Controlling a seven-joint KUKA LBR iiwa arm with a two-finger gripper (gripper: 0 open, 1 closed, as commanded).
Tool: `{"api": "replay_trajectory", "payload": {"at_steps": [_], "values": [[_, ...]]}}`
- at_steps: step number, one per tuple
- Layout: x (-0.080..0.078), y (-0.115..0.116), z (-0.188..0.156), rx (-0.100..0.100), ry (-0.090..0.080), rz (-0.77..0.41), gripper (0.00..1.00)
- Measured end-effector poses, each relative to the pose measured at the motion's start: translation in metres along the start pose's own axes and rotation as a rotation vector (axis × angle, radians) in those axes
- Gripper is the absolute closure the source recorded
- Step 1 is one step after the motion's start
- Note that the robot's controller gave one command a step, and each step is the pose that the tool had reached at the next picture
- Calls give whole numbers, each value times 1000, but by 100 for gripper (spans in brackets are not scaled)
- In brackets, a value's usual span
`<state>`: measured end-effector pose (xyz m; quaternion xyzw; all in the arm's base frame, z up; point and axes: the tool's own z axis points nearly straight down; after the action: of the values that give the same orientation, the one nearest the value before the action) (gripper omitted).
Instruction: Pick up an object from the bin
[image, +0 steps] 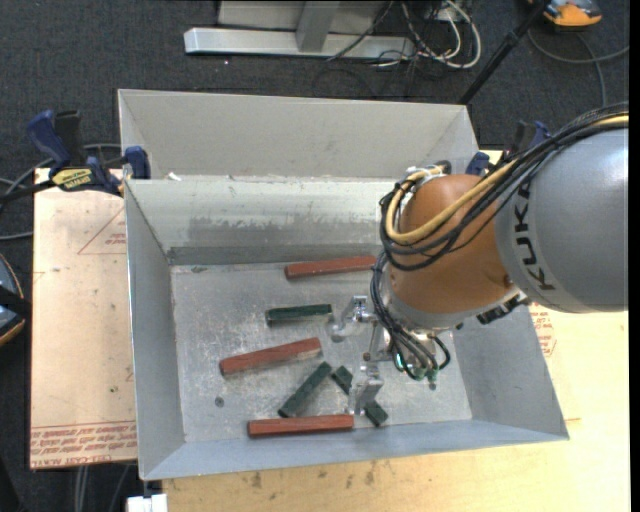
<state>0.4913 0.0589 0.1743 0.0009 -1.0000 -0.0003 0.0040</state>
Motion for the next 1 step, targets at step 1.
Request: {"api": "replay_trajectory", "payload": {"at_steps": [1], "values": [[-2,0,-3,-1,-8,2,0]]}}
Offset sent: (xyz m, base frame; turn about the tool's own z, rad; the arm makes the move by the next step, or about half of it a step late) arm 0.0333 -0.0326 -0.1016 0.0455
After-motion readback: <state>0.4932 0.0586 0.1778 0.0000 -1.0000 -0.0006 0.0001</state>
